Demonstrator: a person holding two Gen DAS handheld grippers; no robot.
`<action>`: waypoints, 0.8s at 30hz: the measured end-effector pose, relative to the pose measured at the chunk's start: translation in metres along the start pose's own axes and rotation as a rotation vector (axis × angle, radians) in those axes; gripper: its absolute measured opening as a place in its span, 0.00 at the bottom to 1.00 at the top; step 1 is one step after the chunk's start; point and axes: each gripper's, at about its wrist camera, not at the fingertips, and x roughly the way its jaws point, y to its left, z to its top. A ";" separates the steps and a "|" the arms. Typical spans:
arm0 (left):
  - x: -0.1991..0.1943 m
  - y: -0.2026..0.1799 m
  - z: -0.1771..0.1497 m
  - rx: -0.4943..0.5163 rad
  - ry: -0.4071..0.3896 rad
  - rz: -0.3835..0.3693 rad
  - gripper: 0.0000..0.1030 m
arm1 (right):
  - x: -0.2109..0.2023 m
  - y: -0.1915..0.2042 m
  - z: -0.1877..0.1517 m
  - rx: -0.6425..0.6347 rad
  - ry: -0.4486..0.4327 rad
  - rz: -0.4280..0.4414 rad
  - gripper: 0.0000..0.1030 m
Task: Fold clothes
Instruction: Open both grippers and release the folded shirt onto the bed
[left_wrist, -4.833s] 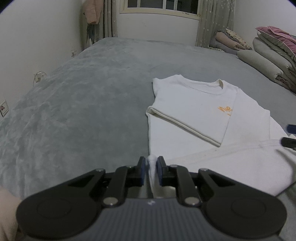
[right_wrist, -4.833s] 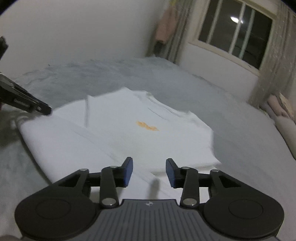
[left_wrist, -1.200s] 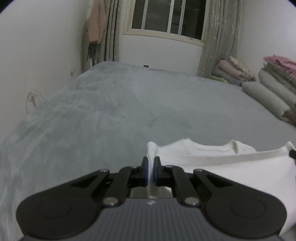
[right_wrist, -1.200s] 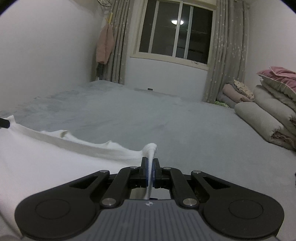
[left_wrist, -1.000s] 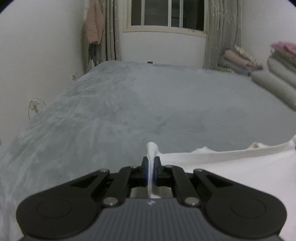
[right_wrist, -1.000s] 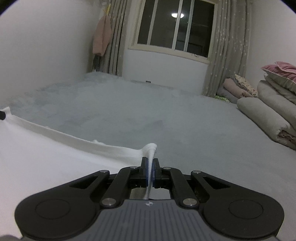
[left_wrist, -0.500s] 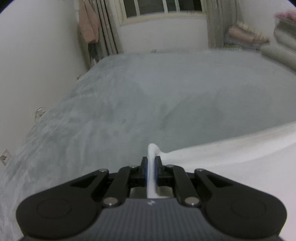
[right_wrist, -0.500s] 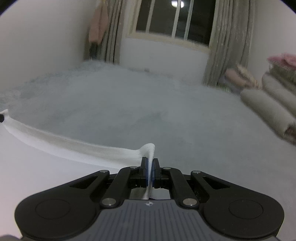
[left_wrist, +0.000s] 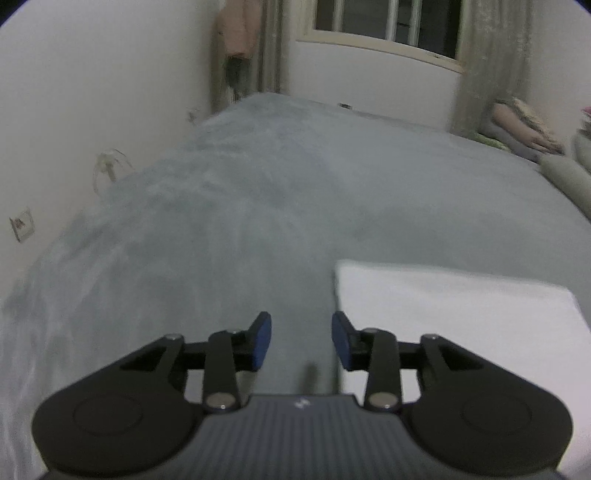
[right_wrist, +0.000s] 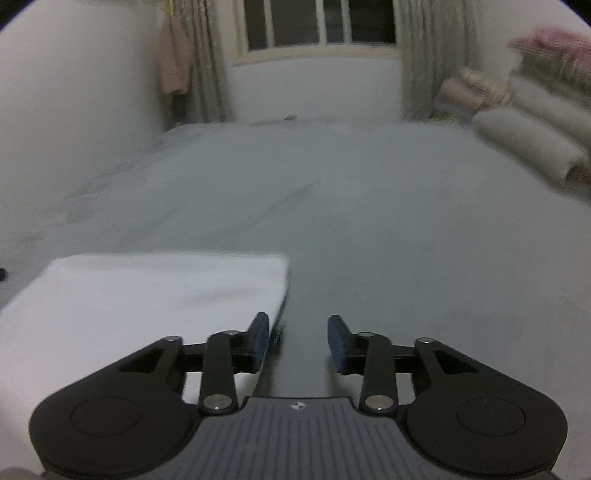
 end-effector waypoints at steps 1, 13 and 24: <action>-0.010 0.001 -0.010 -0.008 0.012 -0.016 0.36 | -0.007 -0.003 -0.006 0.029 0.037 0.038 0.35; -0.042 0.017 -0.067 -0.162 0.081 -0.088 0.42 | -0.054 -0.003 -0.044 0.194 0.126 0.152 0.14; -0.018 0.022 -0.079 -0.114 0.014 -0.185 0.08 | -0.066 0.000 -0.058 0.129 0.081 0.168 0.06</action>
